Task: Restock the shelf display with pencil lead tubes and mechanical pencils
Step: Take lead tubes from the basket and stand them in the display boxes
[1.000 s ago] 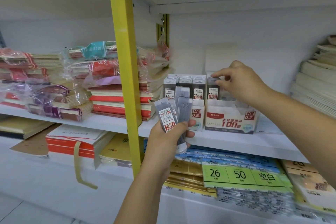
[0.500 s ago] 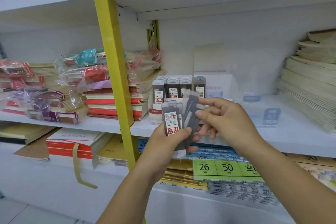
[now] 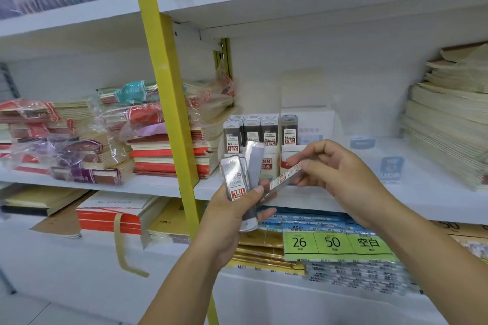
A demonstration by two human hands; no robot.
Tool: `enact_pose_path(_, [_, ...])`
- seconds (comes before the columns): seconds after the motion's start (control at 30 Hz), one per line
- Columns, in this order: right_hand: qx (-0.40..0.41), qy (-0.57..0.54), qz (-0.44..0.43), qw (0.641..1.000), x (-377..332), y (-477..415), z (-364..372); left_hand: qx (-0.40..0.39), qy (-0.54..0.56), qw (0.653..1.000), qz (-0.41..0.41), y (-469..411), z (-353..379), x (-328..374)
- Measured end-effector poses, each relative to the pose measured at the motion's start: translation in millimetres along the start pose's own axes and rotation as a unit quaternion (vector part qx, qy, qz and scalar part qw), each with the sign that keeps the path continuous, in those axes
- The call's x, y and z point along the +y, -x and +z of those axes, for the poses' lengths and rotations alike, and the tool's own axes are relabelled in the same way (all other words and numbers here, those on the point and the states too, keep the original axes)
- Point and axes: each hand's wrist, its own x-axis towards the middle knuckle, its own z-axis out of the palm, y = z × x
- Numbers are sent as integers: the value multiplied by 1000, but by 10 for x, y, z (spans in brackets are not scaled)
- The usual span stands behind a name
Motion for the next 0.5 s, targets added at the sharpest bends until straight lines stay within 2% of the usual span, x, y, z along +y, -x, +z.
enact_pose_path(0.27, [-2, 18, 12, 1000, 119, 50, 35, 79, -10, 995, 67, -18, -57, 136])
enact_pose_path(0.3, [-4, 43, 13, 999, 109, 52, 42, 85, -21, 994, 70, -22, -52, 137])
enact_pose_path(0.4, [-14, 208, -9, 978, 48, 53, 51, 92, -69, 990, 82, -31, -26, 147])
enact_pose_path(0.5, [-23, 273, -40, 961, -18, 42, 108, 80, -98, 987, 103, -44, 12, 156])
